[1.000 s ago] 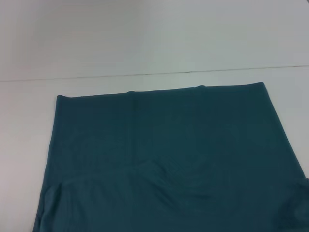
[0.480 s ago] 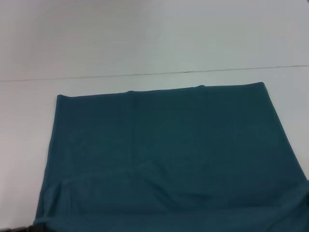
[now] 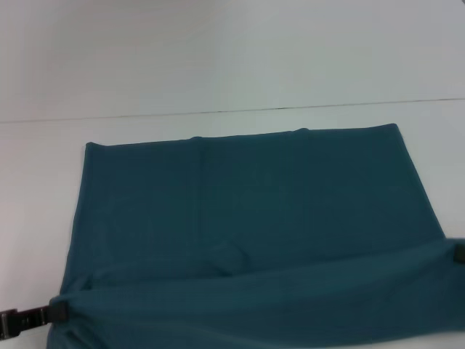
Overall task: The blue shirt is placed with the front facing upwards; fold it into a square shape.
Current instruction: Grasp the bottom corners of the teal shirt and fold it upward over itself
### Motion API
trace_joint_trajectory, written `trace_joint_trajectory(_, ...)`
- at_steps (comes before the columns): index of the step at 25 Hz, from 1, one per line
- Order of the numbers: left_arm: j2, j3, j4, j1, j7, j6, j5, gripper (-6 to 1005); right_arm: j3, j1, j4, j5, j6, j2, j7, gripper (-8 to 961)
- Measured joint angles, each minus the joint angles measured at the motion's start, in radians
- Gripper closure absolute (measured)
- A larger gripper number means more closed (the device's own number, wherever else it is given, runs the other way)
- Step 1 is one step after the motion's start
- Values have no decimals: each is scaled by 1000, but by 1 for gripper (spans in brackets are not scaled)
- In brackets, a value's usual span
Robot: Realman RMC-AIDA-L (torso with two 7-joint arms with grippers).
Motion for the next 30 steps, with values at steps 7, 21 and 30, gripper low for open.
trace_joint_trajectory(7, 17, -1, -11, -47, -18, -30, 0, 938, 10, 40, 2, 21, 34, 0, 26, 912)
trace_joint_trajectory(21, 52, 15, -60, -170, -51, -160, 14, 939, 2, 86, 18, 104, 160, 1, 52, 912)
trace_joint_trajectory(30, 61, 27, -100, -237, -54, -250, 17, 938, -2, 133, 33, 99, 249, 9, 51, 912)
